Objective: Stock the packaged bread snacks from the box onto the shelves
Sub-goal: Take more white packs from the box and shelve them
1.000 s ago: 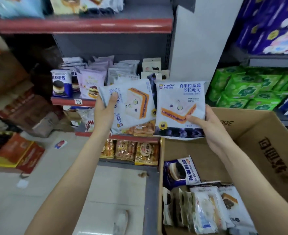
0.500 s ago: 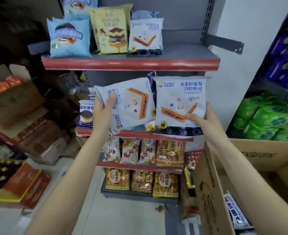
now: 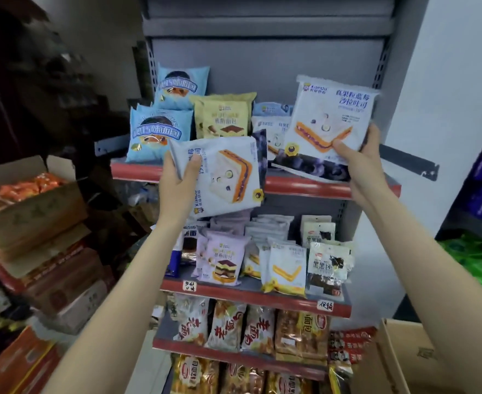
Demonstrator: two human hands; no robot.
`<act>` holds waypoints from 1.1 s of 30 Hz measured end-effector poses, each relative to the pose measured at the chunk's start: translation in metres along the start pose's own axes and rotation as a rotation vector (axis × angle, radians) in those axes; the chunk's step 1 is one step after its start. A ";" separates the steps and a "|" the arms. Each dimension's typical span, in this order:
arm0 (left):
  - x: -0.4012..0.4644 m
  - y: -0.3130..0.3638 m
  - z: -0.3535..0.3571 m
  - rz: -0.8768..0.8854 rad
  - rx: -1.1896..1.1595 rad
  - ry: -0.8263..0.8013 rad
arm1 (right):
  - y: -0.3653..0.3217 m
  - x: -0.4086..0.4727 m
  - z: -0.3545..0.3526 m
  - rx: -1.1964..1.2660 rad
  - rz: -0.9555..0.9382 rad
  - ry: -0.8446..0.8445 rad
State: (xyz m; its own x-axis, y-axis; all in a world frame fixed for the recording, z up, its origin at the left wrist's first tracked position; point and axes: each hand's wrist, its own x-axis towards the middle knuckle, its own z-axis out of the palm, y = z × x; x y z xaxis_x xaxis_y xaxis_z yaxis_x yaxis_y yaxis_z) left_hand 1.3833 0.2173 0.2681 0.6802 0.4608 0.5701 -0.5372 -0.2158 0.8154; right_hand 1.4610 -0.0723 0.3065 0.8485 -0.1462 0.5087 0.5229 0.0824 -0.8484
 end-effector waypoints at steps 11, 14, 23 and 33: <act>0.055 0.000 0.008 0.075 0.163 -0.052 | 0.060 0.086 0.063 -0.263 0.072 -0.242; 0.062 -0.006 0.005 0.121 0.220 -0.047 | 0.072 0.096 0.062 -0.391 0.028 -0.264; 0.089 -0.008 0.017 0.122 0.259 -0.119 | 0.077 0.116 0.077 -0.389 0.028 -0.254; 0.149 0.032 0.080 0.402 0.689 -0.411 | 0.073 0.091 0.058 -0.567 0.024 -0.214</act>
State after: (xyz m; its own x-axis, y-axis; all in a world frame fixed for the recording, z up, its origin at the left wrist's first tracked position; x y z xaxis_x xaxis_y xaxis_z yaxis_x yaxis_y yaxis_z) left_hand 1.5072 0.2104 0.3875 0.7010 -0.0767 0.7090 -0.4449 -0.8240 0.3509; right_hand 1.5812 -0.0226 0.2990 0.8880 0.0560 0.4565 0.4280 -0.4638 -0.7757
